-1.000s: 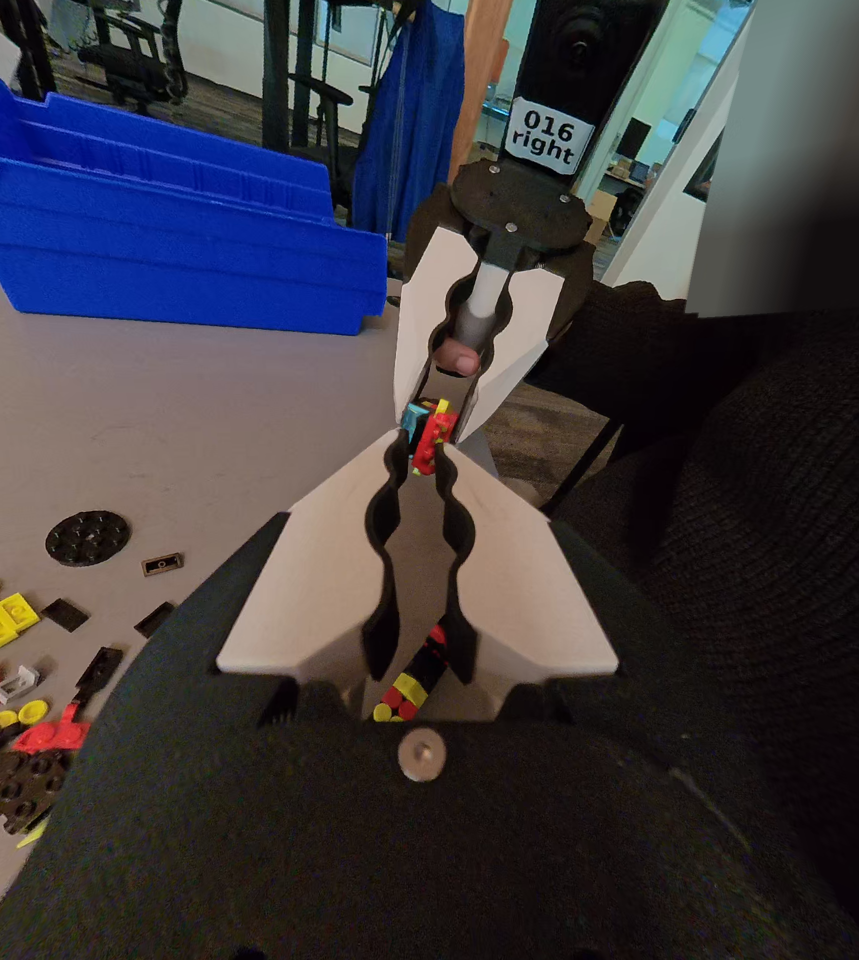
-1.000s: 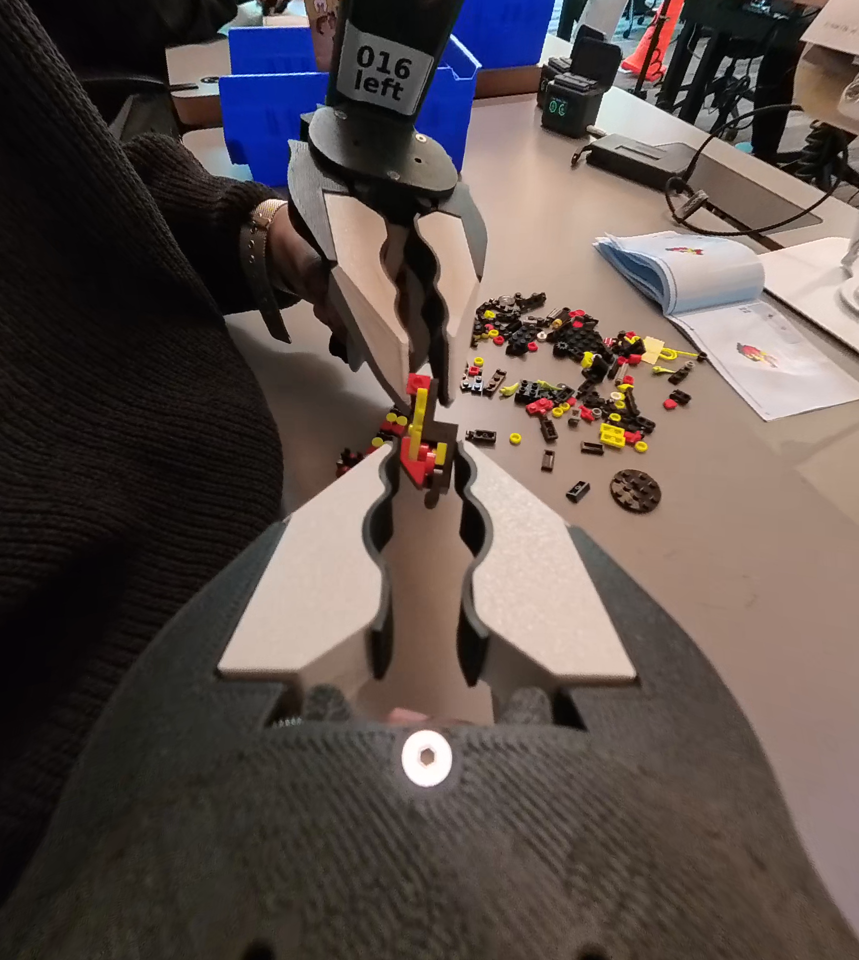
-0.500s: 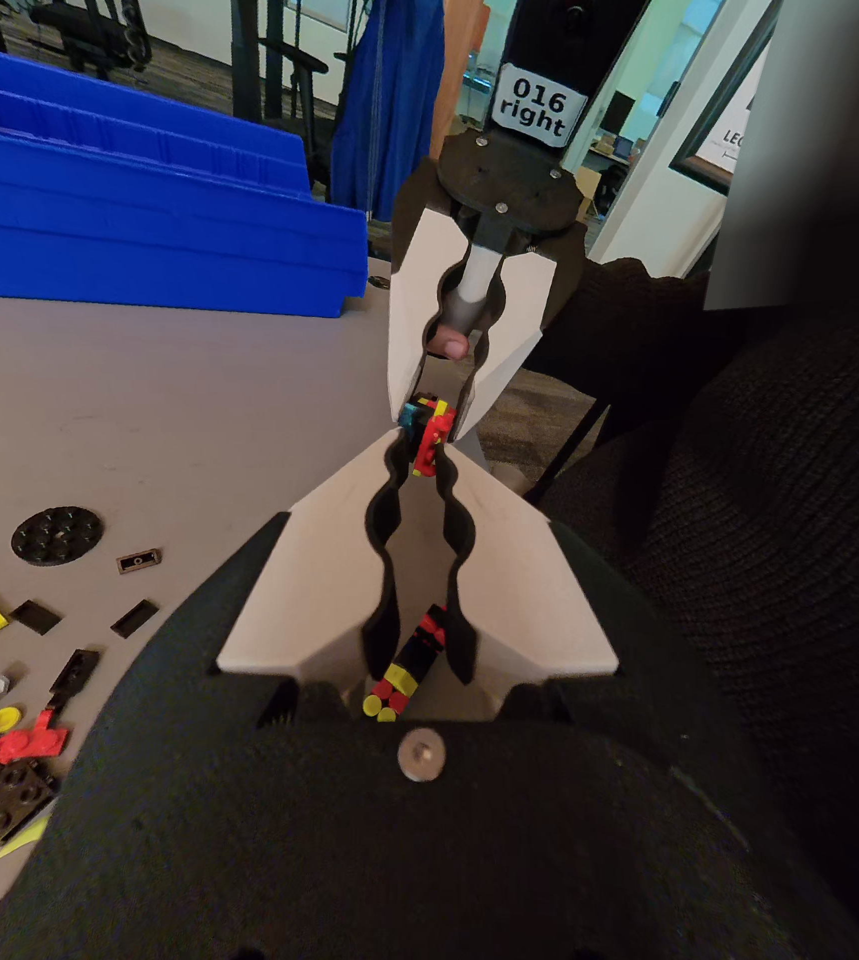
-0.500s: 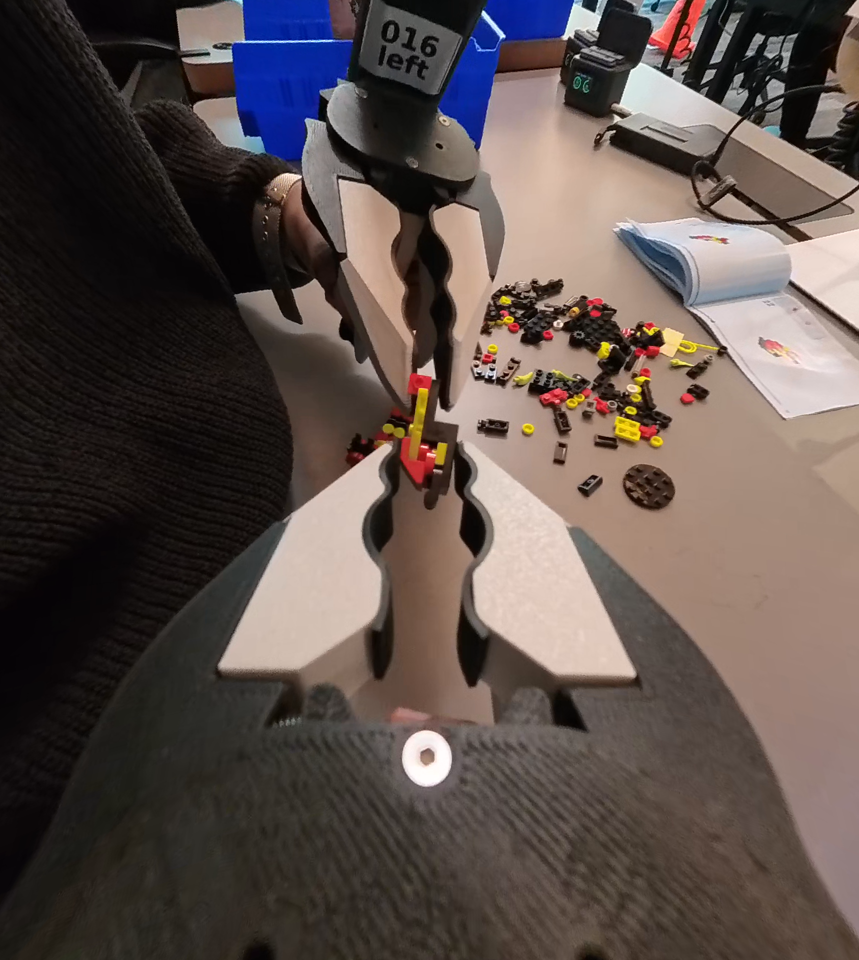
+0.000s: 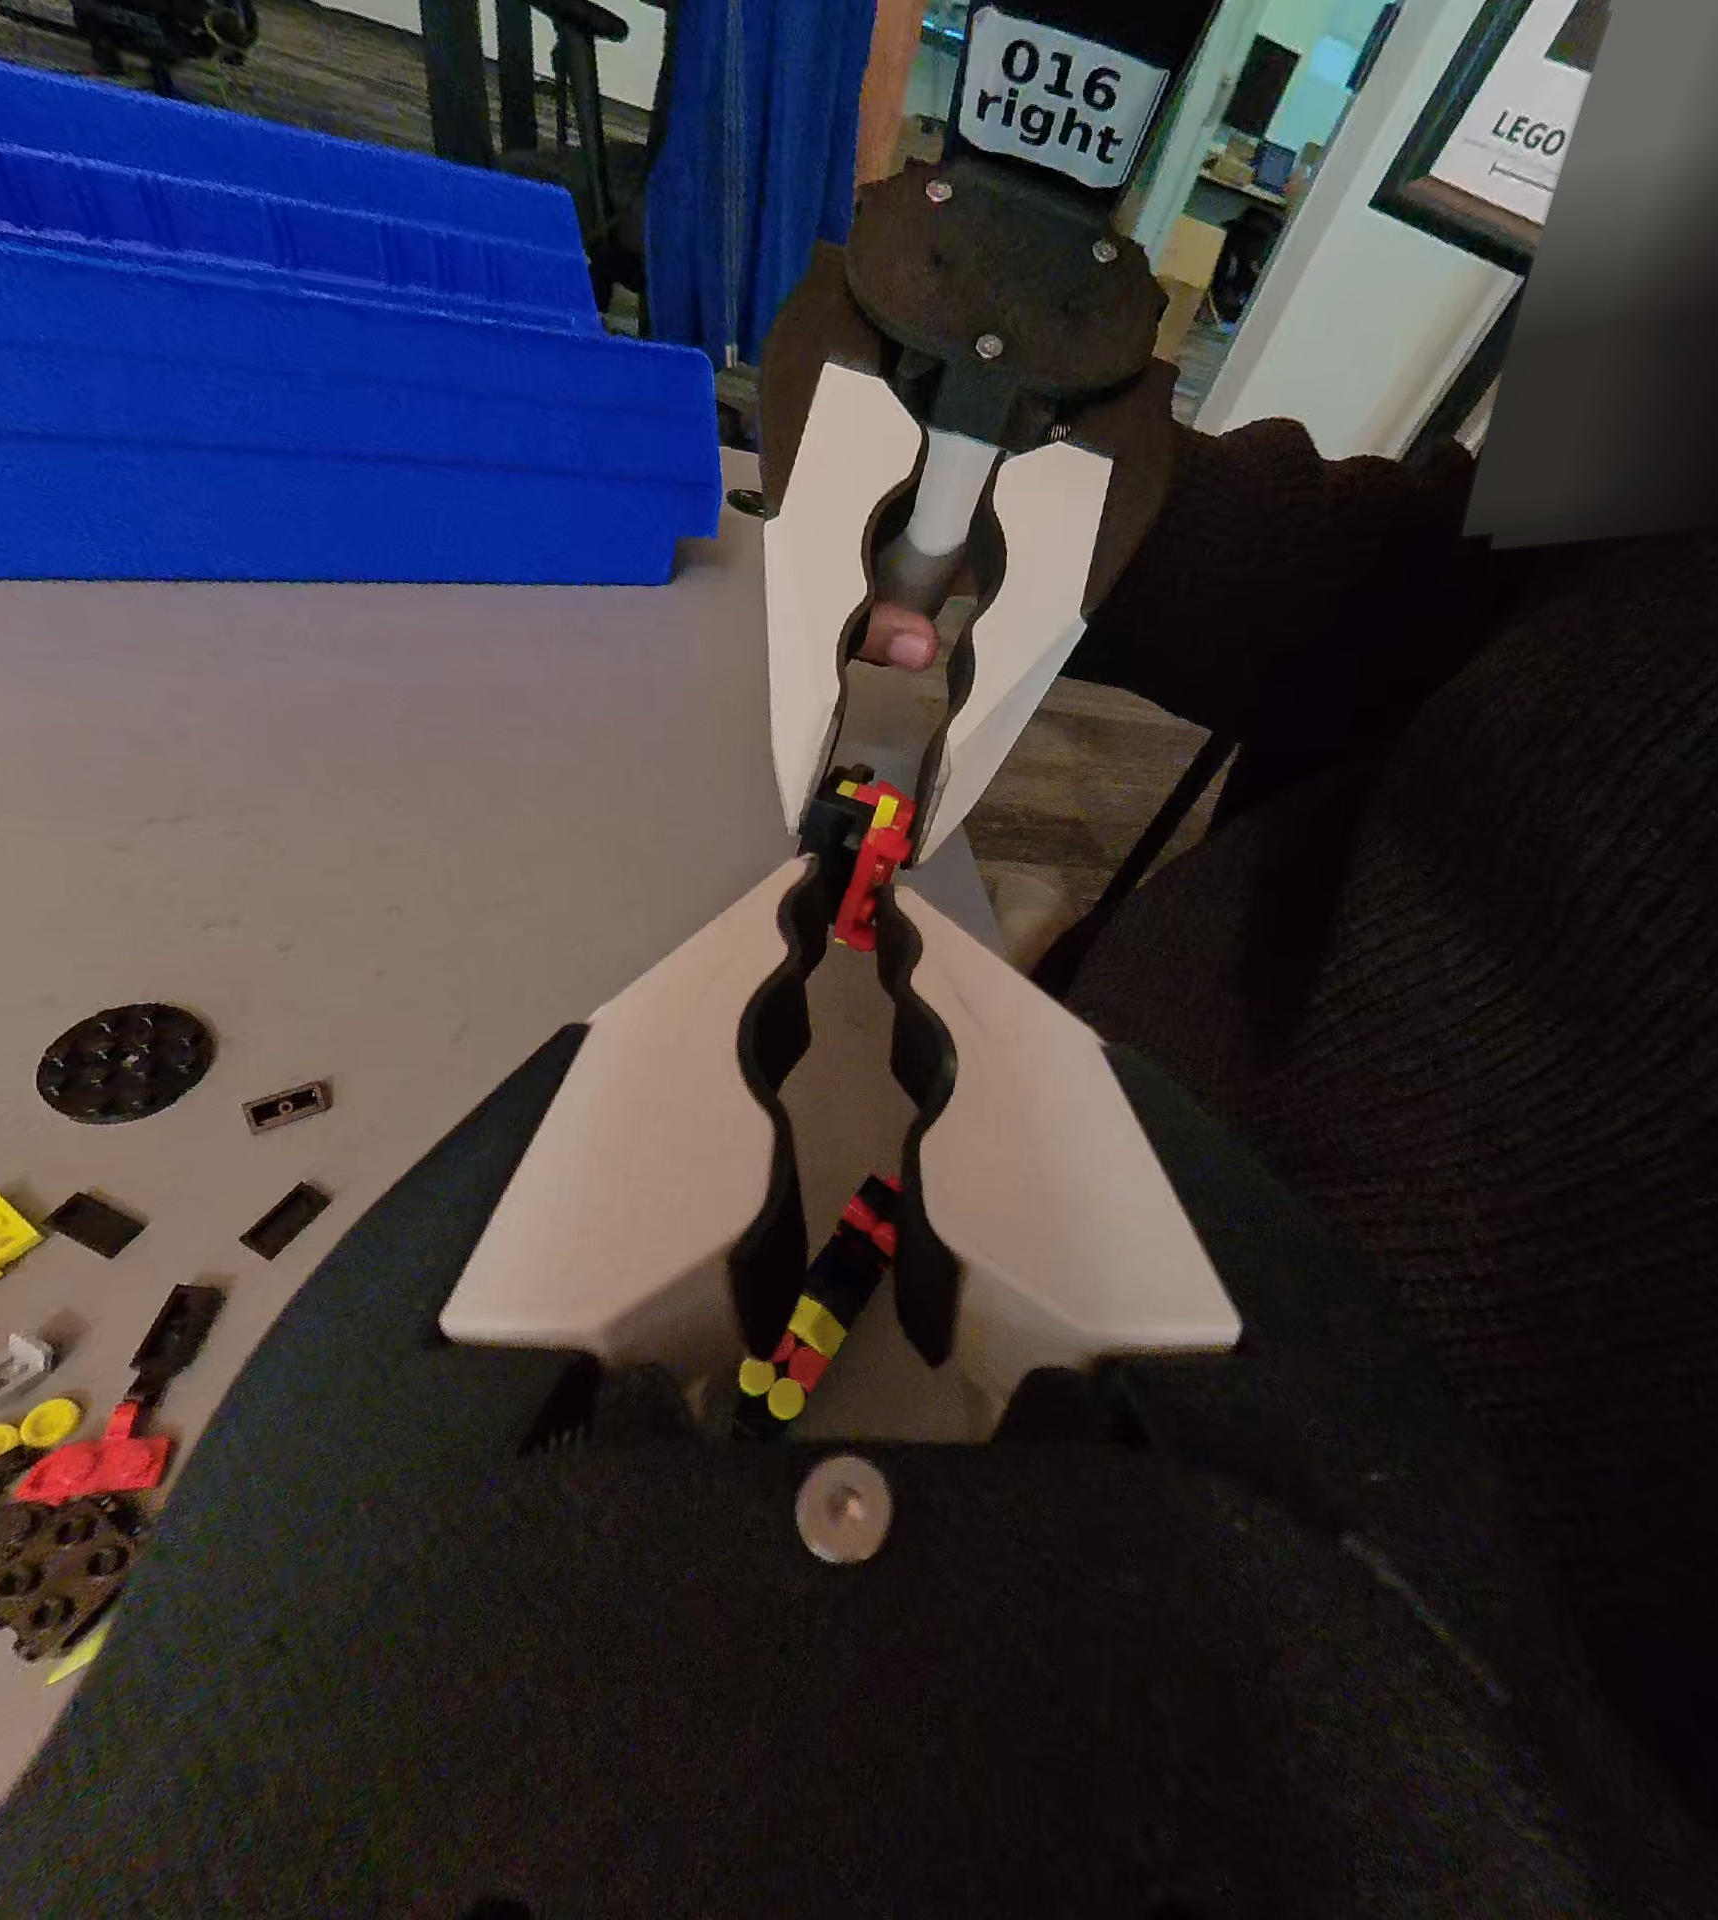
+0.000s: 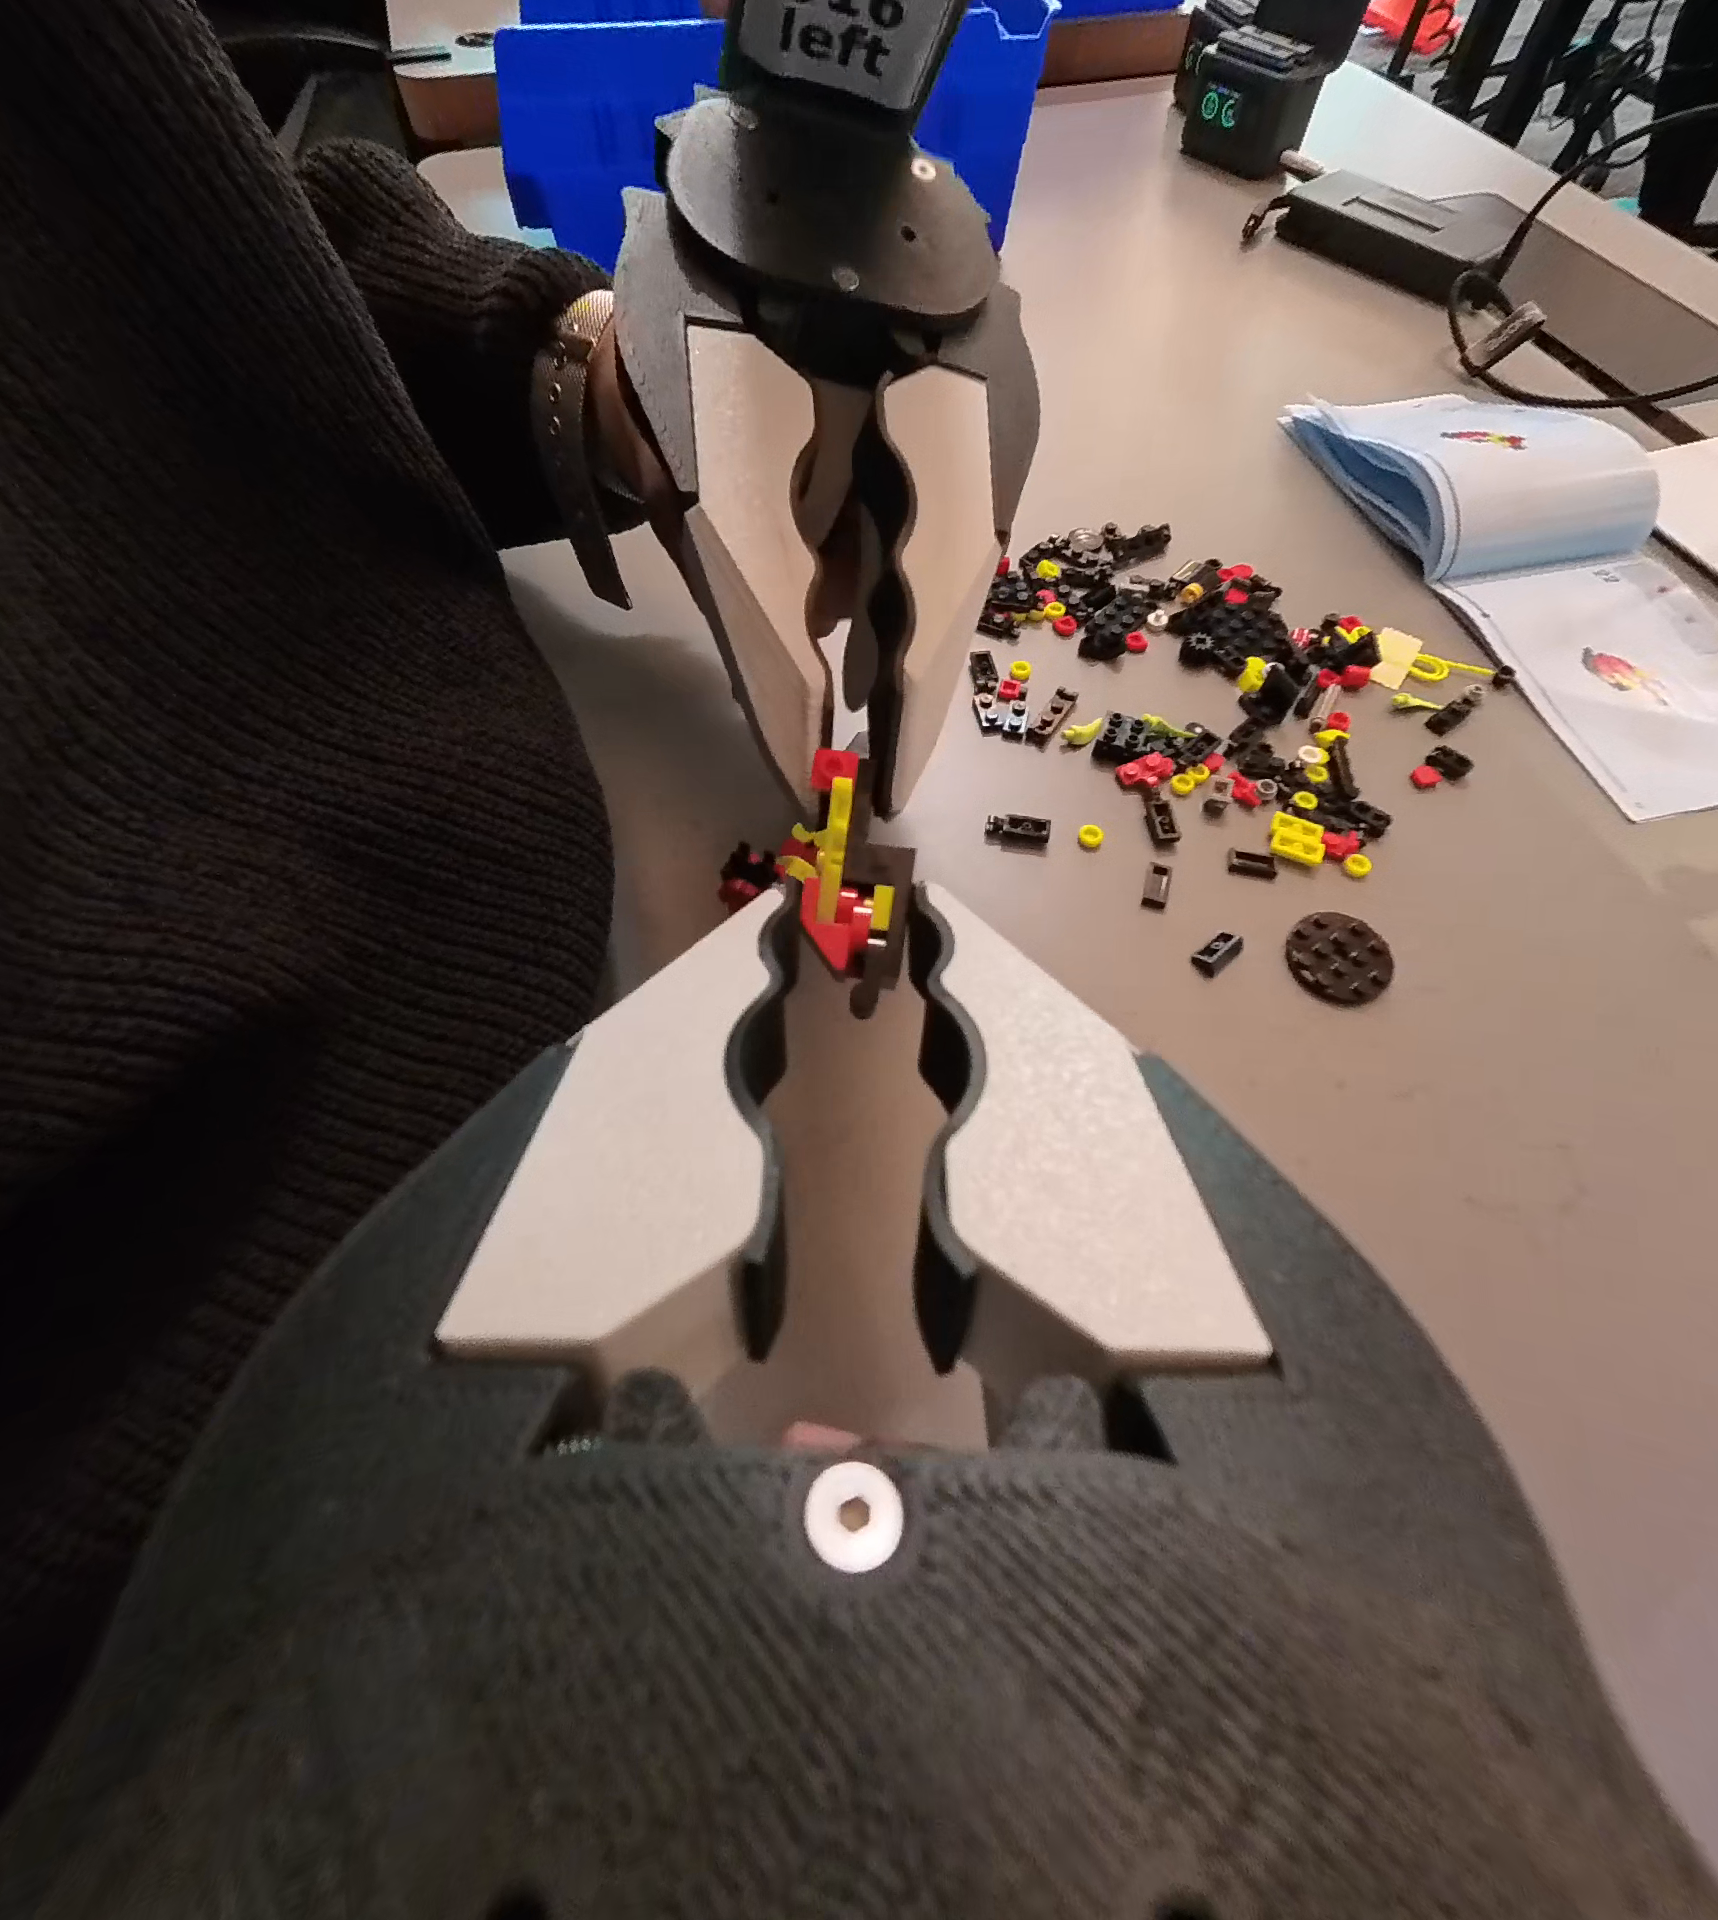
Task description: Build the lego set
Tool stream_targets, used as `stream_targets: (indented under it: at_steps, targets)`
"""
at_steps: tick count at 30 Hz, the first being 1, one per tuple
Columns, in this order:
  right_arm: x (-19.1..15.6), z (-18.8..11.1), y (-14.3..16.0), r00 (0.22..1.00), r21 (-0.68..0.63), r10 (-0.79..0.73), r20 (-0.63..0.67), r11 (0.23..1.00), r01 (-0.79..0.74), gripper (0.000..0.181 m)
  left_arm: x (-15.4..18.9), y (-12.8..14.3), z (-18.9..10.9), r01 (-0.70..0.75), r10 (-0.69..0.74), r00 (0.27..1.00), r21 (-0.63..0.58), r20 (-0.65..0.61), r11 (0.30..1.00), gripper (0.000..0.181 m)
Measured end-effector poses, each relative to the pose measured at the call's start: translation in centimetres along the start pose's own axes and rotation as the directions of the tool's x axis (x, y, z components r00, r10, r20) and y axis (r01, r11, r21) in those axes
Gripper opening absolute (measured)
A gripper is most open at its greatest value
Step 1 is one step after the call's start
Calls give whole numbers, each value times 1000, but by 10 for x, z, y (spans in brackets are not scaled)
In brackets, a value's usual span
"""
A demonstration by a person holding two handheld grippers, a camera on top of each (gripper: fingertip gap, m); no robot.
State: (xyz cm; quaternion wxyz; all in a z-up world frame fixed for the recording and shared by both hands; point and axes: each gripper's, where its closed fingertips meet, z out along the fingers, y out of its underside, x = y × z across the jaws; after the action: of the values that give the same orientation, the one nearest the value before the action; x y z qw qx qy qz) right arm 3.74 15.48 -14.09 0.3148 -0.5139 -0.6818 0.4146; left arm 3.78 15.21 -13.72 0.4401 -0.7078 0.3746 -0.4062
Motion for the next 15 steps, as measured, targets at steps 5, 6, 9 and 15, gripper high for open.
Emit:
stream_targets:
  at_steps: [5,6,9,15]
  targets:
    - [1,0,0,1000,4,7,-6,1000,-7,19,-1,0,0,-7,7,1000,6,15,1000,7]
    - [2,0,0,1000,4,12,-8,1000,-12,19,-1,-1,0,-1,1,1000,10,13,1000,7]
    - [4,1,1,1000,3,19,-15,1000,-19,19,-3,-1,0,7,-7,1000,18,23,1000,7]
    - [3,1,1,1000,6,22,-7,1000,-22,19,-1,-2,0,14,-15,1000,27,7,1000,7]
